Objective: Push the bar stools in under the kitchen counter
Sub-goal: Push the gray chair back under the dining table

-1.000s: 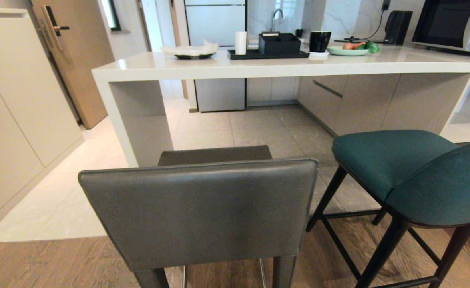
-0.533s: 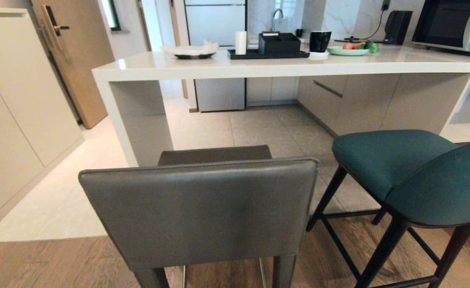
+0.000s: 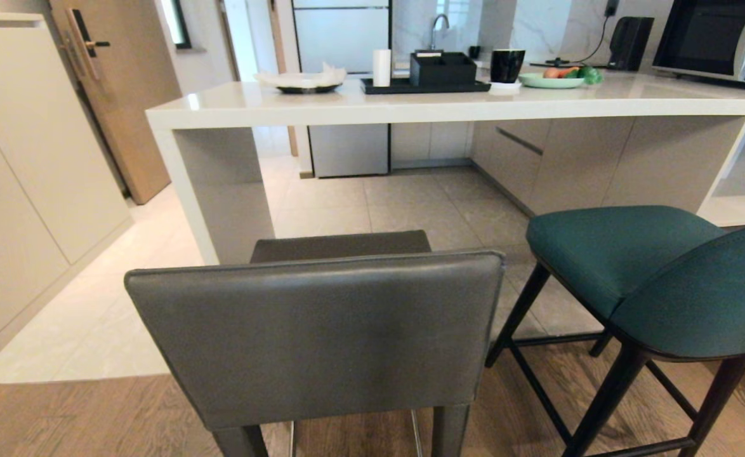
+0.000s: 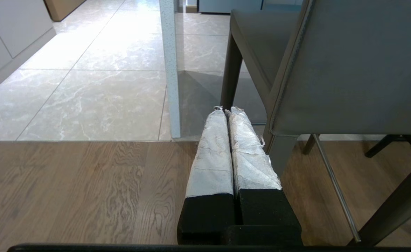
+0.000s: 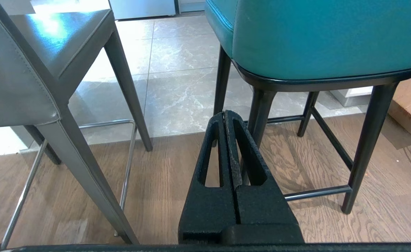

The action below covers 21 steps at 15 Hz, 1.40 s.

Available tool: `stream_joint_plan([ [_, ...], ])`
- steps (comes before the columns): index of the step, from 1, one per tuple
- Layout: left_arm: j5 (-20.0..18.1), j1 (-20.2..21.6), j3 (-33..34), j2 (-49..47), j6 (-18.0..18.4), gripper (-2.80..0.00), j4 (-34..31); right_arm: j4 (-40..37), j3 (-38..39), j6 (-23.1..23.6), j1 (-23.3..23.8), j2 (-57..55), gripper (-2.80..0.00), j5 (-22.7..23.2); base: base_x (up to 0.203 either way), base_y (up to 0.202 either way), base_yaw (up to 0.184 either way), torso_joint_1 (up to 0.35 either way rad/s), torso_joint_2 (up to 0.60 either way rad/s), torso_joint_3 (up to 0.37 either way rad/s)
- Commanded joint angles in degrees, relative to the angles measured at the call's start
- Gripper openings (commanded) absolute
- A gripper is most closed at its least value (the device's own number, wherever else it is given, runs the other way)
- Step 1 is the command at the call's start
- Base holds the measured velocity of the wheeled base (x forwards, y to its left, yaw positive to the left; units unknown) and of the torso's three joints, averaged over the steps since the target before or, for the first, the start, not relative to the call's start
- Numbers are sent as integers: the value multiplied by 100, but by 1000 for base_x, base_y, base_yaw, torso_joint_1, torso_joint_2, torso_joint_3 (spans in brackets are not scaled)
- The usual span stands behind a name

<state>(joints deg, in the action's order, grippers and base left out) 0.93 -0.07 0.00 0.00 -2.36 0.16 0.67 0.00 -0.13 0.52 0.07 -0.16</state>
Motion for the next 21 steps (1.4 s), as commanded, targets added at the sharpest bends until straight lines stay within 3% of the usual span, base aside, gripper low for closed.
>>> stream_joint_plan([
  [1, 4, 1, 9, -9, -1, -280, 2, 4, 0, 9, 0, -6, -280, 9, 0, 0, 0, 0, 0, 0],
  [8, -6, 7, -16, 0, -34, -280, 113, -60, -272, 133, -8, -44, -280, 172, 0, 0, 0, 0, 0, 0],
  [10, -324, 7, -466, -156, -253, -280, 264, -77, -777, 52, -7, -597, -280, 441, 0, 0, 0, 0, 0, 0],
  [13, -730, -45, -1098, -1481, -433, -280, 427, 99, -1485, -165, -12, -2020, -280, 847, 0, 0, 0, 0, 0, 0],
  [15, -822, -145, -1244, -2632, -508, -280, 1031, 704, -1769, -239, -14, -3135, -280, 1122, 0, 0, 0, 0, 0, 0],
  [18, -899, -215, -1169, -4352, -610, -280, 2696, 2266, -1929, -203, -93, -4807, -280, 1326, 0, 0, 0, 0, 0, 0],
  [21, -997, -224, -880, -5708, -603, -280, 4240, 3247, -1864, -192, -782, -5836, -280, 1390, 0, 0, 0, 0, 0, 0],
])
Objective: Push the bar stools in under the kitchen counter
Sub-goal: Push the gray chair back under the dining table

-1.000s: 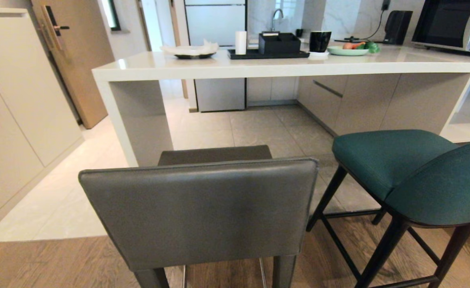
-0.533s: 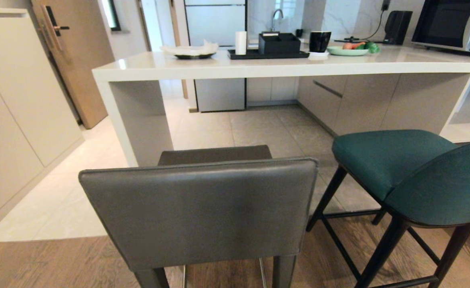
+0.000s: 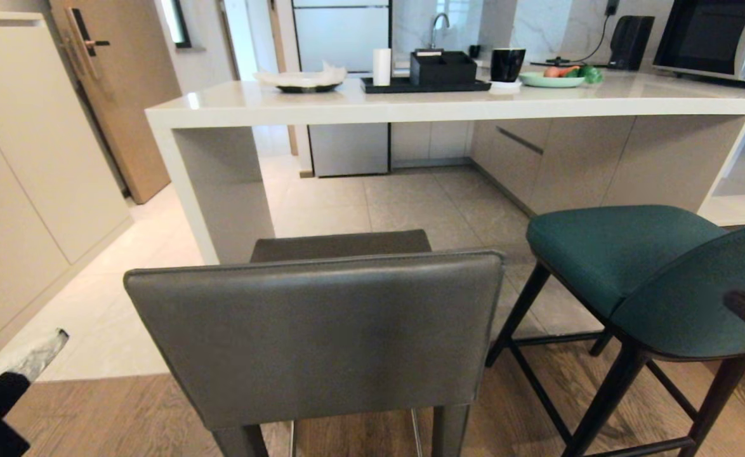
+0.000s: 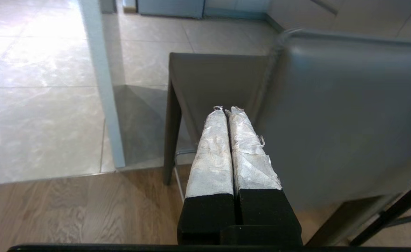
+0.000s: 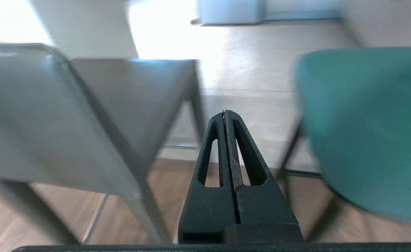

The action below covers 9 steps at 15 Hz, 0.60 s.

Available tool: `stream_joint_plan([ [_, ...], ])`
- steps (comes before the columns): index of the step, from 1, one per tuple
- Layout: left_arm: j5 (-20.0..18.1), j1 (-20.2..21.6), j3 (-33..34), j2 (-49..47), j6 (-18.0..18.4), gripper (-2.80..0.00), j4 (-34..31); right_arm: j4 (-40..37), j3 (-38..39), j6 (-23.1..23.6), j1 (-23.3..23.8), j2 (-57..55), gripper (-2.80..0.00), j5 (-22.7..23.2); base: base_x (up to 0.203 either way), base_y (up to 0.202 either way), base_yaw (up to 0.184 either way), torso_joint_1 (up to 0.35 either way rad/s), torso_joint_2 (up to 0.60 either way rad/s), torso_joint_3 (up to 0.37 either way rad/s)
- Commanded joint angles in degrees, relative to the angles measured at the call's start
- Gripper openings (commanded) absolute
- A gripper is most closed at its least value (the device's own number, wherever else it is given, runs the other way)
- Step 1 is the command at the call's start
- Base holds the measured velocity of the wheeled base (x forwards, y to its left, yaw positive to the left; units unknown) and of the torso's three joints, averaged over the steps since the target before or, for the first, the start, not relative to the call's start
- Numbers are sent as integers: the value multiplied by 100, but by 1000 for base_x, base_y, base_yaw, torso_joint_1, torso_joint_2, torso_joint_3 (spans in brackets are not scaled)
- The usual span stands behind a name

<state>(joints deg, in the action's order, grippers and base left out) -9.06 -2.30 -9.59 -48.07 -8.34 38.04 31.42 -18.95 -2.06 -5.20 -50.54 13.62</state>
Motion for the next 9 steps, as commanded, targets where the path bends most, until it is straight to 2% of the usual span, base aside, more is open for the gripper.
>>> stream_joint_plan([
  [1, -58, 26, 210, -1276, 17, -280, 884, 363, 113, -5, -318, -1076, -280, 18, 0, 0, 0, 0, 0, 0],
  [3, -312, 315, 452, -2004, 129, -280, 1867, 1316, 338, -7, -390, -1998, -280, 11, 0, 0, 0, 0, 0, 0],
  [4, -580, 676, 525, -2231, 224, -280, 2210, 1960, 439, -3, -428, -2494, -280, -41, 0, 0, 0, 0, 0, 0],
  [5, -1004, 1129, 572, -2430, 361, -280, 2446, 2767, 535, -8, -558, -3020, -280, -232, 0, 0, 0, 0, 0, 0],
  [7, -1925, 1776, 616, -2772, 612, -280, 2631, 3592, 631, -32, -1260, -3588, -280, -1056, 0, 0, 0, 0, 0, 0],
  [9, -2140, 1846, 649, -3084, 724, -280, 2753, 3908, 630, -196, -1901, -3883, -280, -1607, 0, 0, 0, 0, 0, 0],
])
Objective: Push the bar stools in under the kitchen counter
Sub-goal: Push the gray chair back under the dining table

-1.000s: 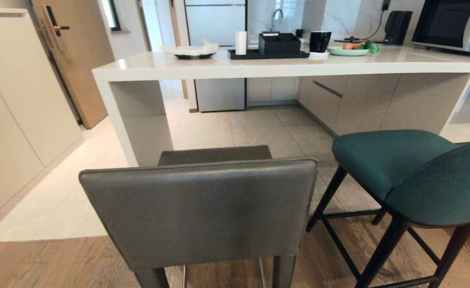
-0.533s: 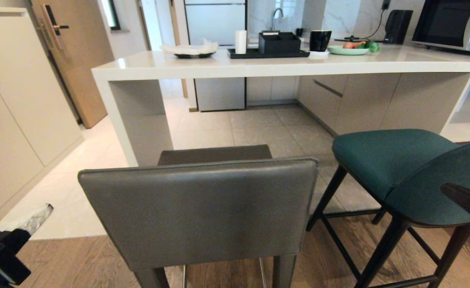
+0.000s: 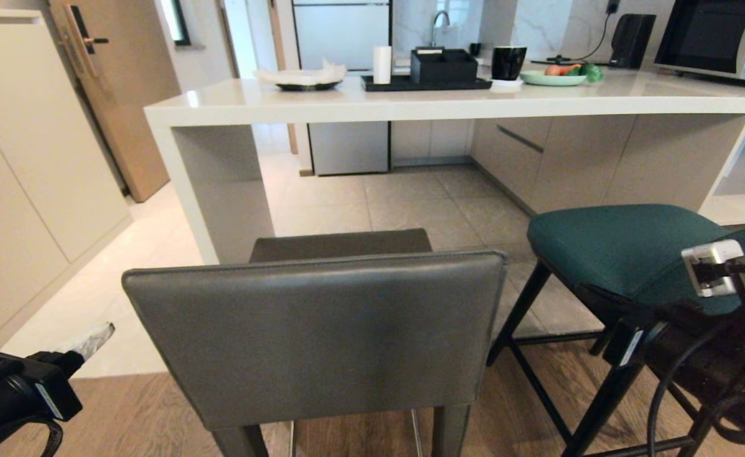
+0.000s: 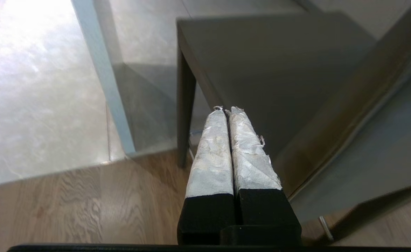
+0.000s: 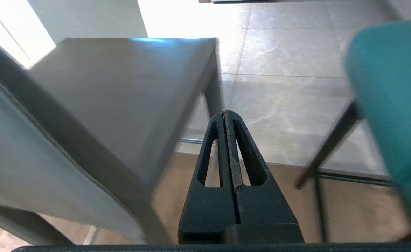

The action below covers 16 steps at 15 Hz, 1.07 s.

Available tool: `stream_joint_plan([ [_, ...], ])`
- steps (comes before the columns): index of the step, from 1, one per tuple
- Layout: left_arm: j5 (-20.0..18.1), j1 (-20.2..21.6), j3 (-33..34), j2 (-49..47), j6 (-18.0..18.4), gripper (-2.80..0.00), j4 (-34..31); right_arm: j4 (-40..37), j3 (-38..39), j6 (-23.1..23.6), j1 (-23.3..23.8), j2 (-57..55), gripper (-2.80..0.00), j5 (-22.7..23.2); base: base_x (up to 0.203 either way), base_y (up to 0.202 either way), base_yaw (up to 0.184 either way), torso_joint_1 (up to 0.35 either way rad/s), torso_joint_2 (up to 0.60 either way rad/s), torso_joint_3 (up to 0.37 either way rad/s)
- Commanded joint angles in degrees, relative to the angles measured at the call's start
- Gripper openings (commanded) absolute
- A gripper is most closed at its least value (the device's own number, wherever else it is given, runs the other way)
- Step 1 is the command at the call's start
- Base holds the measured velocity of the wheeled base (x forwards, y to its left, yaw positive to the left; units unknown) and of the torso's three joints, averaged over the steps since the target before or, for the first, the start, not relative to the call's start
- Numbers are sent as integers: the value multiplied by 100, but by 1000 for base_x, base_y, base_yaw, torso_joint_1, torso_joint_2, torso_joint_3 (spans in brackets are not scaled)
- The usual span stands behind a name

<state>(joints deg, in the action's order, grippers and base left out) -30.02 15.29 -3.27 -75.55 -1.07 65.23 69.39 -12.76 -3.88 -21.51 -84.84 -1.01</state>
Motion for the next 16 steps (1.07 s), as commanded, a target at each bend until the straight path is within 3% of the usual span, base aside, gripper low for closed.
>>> stream_joint_plan([
  [1, -56, 47, -2, -413, 18, -280, 102, 212, -18, -163, -414, -519, -280, -506, 0, 0, 0, 0, 0, 0],
  [5, 130, -280, -17, -899, 190, -280, 409, 416, 63, -701, -451, -806, -280, -897, 0, 0, 0, 0, 0, 0],
  [8, 801, -778, 9, -1588, 164, -280, 1154, 414, 50, -694, -562, -950, -280, -928, 0, 0, 0, 0, 0, 0],
  [11, 992, -1182, 271, -2063, 152, -280, 1980, 494, -107, -675, -883, -1427, -280, -934, 0, 0, 0, 0, 0, 0],
  [13, 1297, -1423, 326, -2119, 125, -280, 2058, 720, -381, -541, -1053, -1885, -280, -1004, 0, 0, 0, 0, 0, 0],
  [16, 1411, -1550, 240, -2143, 69, -280, 2064, 865, -1064, -370, -1157, -2338, -280, -1314, 0, 0, 0, 0, 0, 0],
])
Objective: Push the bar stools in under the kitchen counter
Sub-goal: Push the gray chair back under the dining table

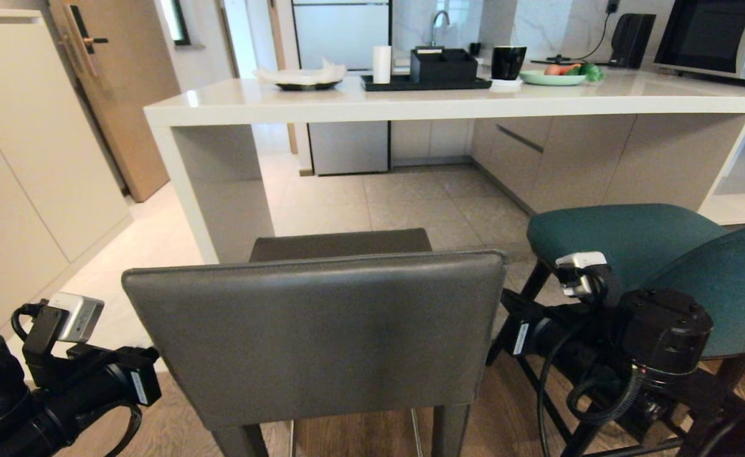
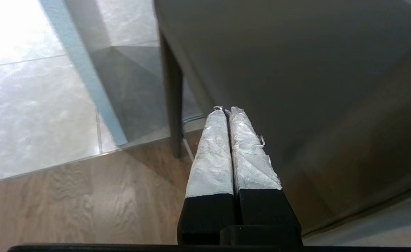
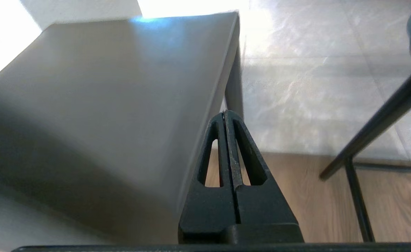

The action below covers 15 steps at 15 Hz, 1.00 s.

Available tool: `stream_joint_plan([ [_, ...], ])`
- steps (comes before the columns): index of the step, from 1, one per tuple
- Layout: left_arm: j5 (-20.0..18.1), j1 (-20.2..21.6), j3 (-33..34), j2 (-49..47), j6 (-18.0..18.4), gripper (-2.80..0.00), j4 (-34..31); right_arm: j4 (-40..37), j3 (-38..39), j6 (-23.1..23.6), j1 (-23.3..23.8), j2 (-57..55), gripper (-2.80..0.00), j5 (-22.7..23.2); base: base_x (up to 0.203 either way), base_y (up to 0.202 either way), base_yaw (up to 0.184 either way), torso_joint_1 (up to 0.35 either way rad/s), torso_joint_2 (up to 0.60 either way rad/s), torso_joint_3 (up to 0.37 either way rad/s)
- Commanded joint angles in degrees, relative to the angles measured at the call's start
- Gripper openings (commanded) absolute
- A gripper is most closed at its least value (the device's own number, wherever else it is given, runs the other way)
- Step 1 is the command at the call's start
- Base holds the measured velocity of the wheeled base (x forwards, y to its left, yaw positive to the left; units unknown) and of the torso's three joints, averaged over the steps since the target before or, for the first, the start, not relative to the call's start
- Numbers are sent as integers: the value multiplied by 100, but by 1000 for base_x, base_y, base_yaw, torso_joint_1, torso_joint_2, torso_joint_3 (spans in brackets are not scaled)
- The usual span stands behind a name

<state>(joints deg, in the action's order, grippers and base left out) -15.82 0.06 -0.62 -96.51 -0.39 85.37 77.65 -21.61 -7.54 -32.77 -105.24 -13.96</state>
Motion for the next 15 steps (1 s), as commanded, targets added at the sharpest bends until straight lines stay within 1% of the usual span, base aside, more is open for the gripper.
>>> stream_joint_plan([
  [1, 0, -40, -100, -61, -48, -280, 52, 53, -253, 5, -46, -408, -280, -71, 0, 0, 0, 0, 0, 0],
  [4, 0, -125, -360, -190, -101, -280, 57, 57, -420, 33, -132, -541, -280, -85, 0, 0, 0, 0, 0, 0],
  [7, 31, -336, -346, -219, -102, -280, 222, 35, -725, 84, -142, -625, -280, -50, 0, 0, 0, 0, 0, 0],
  [10, 457, -401, -300, -211, -102, -280, 229, 31, -792, 130, -168, -730, -280, -54, 0, 0, 0, 0, 0, 0],
  [13, 510, -402, -47, -192, -102, -280, 229, 24, -829, 139, -159, -717, -280, -79, 0, 0, 0, 0, 0, 0],
  [15, 548, -304, -18, -201, -107, -280, 229, 31, -810, 139, -159, -717, -280, -81, 0, 0, 0, 0, 0, 0],
])
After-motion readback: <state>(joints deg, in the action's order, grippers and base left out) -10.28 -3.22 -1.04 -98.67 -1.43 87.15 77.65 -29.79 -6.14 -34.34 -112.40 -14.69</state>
